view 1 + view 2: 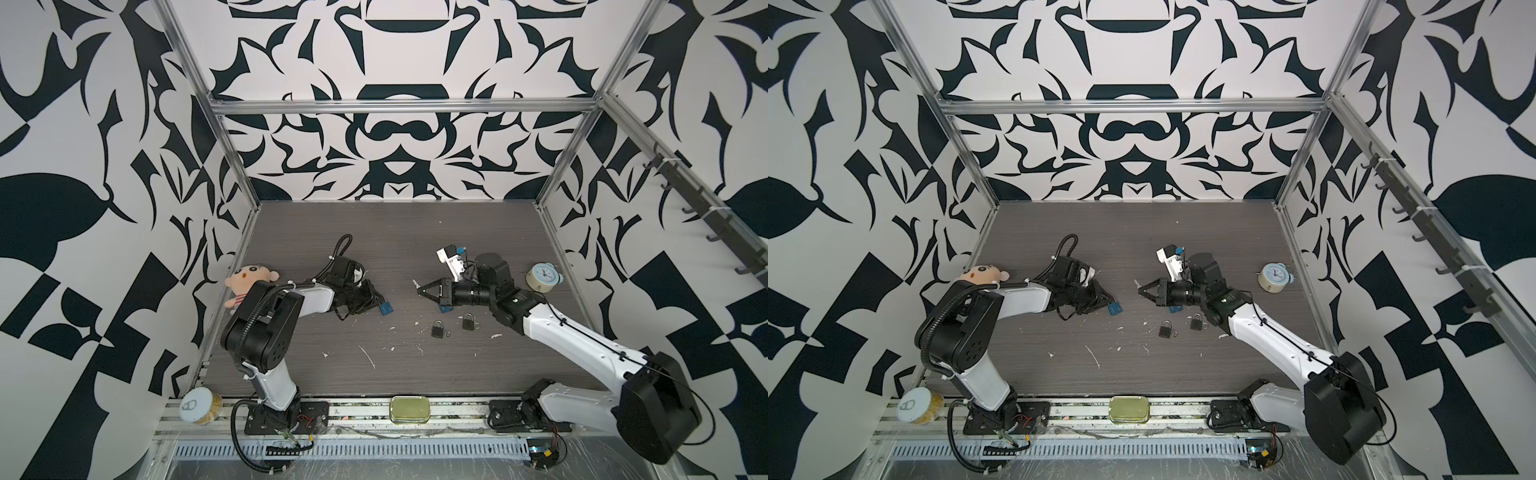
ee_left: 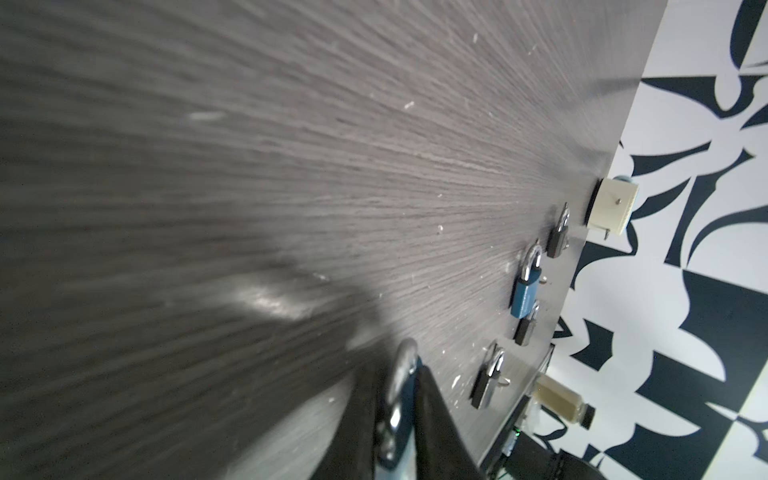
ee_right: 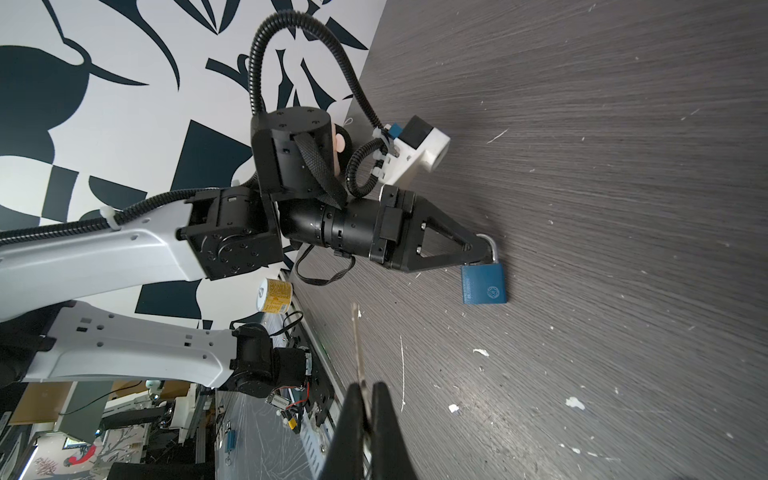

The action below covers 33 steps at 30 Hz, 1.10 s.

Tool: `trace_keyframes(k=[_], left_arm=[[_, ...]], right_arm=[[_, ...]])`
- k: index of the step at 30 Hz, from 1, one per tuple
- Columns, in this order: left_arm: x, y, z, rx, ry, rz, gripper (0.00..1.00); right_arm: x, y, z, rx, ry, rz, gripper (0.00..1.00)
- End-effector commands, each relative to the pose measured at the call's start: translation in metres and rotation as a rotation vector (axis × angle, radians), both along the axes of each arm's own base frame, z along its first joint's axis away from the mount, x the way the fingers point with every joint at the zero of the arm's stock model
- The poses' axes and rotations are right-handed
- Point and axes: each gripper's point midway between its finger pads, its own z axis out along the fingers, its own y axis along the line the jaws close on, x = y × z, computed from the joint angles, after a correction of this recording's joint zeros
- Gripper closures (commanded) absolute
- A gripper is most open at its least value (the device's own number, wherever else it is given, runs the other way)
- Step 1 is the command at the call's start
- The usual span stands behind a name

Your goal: Lock with the key

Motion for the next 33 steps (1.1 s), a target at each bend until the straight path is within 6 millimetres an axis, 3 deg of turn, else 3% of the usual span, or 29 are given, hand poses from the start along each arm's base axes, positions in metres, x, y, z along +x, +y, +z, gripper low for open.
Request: trace_keyframes(k=[1, 6, 11, 15, 21, 33], left_arm=[[0.011, -0.004, 0.004, 0.001, -0.026, 0.014, 0.7], [0.011, 0.008, 0.003, 0.06, -0.029, 0.054, 0.61], [0.012, 0.03, 0.02, 0.154, -0.099, 0.107, 0.6], [0.008, 0.049, 0.047, 0.207, -0.187, 0.154, 0.59], [-0.007, 0.07, 0.092, 0.212, -0.336, 0.196, 0.56], [-0.046, 0.103, 0.122, 0.206, -0.446, 0.276, 0.45]], right_arm=[[0.005, 0.002, 0.012, 0.026, -0.046, 0.001, 1.0], [0.01, 0.002, 0.009, -0.009, -0.05, -0.008, 1.0], [0.024, 0.002, -0.001, -0.057, -0.044, -0.046, 1.0], [0.04, -0.001, -0.023, -0.131, -0.034, -0.092, 1.0], [0.054, 0.013, -0.054, -0.202, -0.026, -0.092, 1.0], [0.068, 0.053, -0.118, -0.346, -0.005, -0.082, 1.0]])
